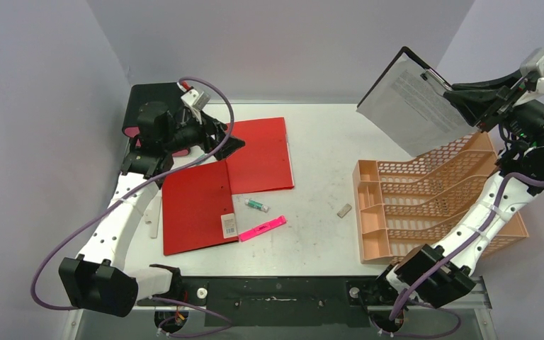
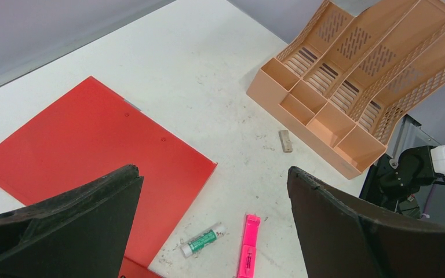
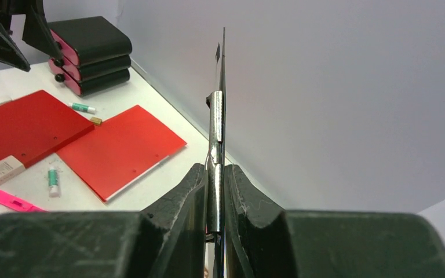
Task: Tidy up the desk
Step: Pick up the folder from the center of the board.
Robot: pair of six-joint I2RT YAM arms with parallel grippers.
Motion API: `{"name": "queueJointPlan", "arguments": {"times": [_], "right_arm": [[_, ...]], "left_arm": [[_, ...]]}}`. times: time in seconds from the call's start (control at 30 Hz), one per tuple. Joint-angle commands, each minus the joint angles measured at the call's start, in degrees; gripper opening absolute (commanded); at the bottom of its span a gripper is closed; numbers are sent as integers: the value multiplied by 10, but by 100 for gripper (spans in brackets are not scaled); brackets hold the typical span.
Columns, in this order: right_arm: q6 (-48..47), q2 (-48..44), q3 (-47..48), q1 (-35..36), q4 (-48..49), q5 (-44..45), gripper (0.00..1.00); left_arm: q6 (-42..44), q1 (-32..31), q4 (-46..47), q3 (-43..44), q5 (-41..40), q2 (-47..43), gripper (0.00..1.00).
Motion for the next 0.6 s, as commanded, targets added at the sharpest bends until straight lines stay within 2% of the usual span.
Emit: {"name": "queueJointPlan", "arguments": {"times": [0.0,0.37,0.47,0.57], "right_arm": [[34,19,5,-4,-1,-3,5],[215,39,9,6,45,-3,5],[195,50,0,59,-19,-3,5],[175,59,-25,147,-64,-3,5]], "left_arm": [[12,6,15,-7,-19,-23,96],[-3,6,34,-13,-63,-21,96],[-1,6,34,-14,-69,-21,96],[1,6,36,-17,-70,-21,96]]}}
